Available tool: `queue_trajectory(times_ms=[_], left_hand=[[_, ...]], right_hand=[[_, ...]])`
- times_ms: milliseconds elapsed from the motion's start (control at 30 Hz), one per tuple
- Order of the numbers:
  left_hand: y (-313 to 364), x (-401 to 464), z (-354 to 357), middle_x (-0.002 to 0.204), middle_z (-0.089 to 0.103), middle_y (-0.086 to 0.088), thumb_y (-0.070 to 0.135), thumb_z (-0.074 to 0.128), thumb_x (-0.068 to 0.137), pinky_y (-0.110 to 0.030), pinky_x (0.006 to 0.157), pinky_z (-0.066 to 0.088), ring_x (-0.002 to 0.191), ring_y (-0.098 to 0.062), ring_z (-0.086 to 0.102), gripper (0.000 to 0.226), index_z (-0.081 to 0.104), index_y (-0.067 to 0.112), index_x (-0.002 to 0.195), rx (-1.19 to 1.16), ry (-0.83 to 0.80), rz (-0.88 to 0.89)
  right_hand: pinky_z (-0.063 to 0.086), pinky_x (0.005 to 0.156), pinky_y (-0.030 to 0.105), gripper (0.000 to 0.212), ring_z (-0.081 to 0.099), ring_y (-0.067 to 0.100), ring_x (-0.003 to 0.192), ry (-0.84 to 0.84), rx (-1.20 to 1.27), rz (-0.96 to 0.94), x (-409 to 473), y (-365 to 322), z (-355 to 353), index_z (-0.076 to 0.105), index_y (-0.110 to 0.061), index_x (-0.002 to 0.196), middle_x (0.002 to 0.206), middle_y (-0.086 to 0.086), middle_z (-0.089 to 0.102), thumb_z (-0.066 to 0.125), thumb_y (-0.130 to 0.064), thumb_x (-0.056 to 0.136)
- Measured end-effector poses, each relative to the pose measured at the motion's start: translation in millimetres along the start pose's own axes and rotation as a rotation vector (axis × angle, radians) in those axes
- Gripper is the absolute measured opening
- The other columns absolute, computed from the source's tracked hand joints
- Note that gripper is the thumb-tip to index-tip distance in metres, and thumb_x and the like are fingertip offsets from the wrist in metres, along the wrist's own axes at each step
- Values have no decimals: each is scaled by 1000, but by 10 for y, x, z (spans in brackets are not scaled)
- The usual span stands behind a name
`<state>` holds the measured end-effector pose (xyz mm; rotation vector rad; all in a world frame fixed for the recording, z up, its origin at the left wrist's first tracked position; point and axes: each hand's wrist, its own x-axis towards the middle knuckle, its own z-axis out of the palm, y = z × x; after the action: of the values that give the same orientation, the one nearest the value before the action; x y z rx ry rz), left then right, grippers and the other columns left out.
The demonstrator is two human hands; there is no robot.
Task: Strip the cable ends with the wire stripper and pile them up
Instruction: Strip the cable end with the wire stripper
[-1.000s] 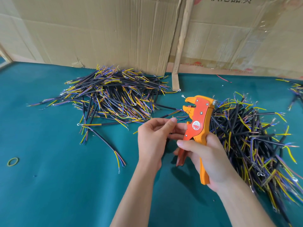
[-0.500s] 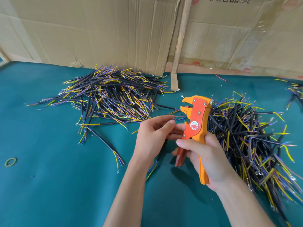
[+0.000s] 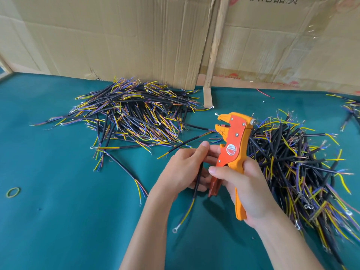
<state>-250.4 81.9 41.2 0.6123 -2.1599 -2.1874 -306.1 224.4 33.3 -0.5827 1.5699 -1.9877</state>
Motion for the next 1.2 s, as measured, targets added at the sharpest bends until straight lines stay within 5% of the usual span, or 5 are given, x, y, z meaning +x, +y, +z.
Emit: queue_trajectory(times_ms=[200, 533, 700, 933, 1200], left_hand=[[-53, -56, -175, 93, 73, -12, 17, 54, 104, -24, 57, 56, 86, -26, 75, 24, 64, 4, 122, -28, -212, 31], [-122, 82, -117, 67, 72, -7, 15, 79, 87, -19, 41, 35, 45, -17, 52, 17, 64, 13, 94, -7, 297, 263], [-78, 96, -32, 66, 69, -1, 26, 59, 79, -17, 44, 33, 46, -13, 42, 16, 67, 16, 89, -126, 344, 266], [-123, 87, -3, 93, 79, -6, 1, 53, 100, -15, 56, 46, 62, -11, 67, 9, 58, 9, 102, -236, 288, 287], [-57, 55, 79, 85, 77, -15, -2, 54, 98, -20, 53, 50, 60, -15, 67, 16, 52, 11, 90, -359, 220, 282]], right_hand=[[50, 99, 41, 51, 70, 21, 116, 74, -14, -26, 23, 3, -66, 68, -10, 122, 115, 8, 77, 72, -10, 71], [55, 74, 37, 44, 71, 21, 113, 91, -55, -44, 34, -42, -81, 69, -8, 117, 113, 9, 77, 70, -11, 73], [55, 72, 38, 40, 72, 24, 111, 92, -48, -4, 16, -65, -89, 73, -9, 112, 110, 9, 77, 72, -14, 73], [59, 69, 35, 40, 71, 27, 112, 16, 89, 86, -3, -66, 45, 73, -5, 114, 120, 8, 74, 71, -12, 75], [56, 68, 37, 31, 72, 30, 99, 13, 85, 105, -22, -86, 114, 79, -11, 106, 116, 9, 75, 70, -14, 77]])
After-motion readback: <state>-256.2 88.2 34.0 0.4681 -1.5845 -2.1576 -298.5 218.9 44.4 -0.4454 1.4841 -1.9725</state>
